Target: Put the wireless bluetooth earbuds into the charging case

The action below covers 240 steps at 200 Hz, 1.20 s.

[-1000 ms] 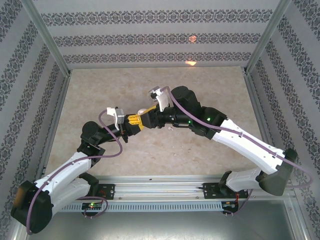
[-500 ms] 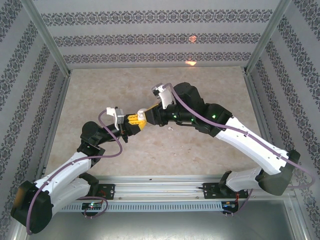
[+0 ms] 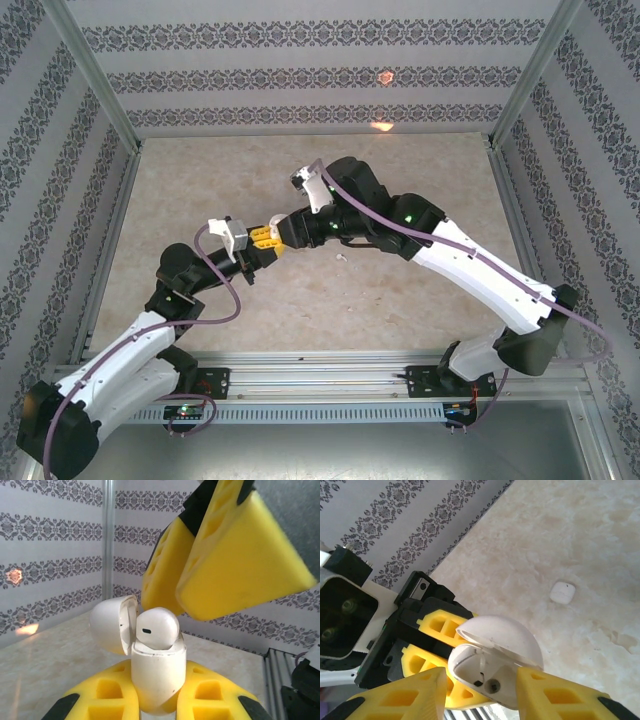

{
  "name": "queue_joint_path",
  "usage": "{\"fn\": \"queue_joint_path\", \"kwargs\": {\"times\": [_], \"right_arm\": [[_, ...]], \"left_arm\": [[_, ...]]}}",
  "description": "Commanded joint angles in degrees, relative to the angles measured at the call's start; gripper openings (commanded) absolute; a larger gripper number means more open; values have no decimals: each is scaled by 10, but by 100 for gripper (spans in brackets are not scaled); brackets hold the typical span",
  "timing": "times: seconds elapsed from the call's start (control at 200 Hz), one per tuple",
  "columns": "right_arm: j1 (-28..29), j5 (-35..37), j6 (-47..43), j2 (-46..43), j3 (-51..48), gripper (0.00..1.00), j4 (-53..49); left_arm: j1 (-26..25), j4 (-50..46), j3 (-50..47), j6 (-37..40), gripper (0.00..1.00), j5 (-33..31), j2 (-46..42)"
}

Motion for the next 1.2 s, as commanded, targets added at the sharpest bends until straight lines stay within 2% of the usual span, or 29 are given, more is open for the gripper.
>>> {"fn": "queue_joint_path", "kwargs": {"times": [0.0,0.305,0.799,1.194], "right_arm": [[9,24,28,10,35,41,-34],[27,83,72,10,73,41,-57],[66,143,49,127,222,40,-205],[67,140,37,161,252,33,-245]], "left_arm": [[-10,-40,22,59,0,-36,-18],[-16,-74,16,103,0,-76,-44],[-24,-112,18,137,0,-92,-61],[-25,-116,18,140,0,-87,-69]]}}
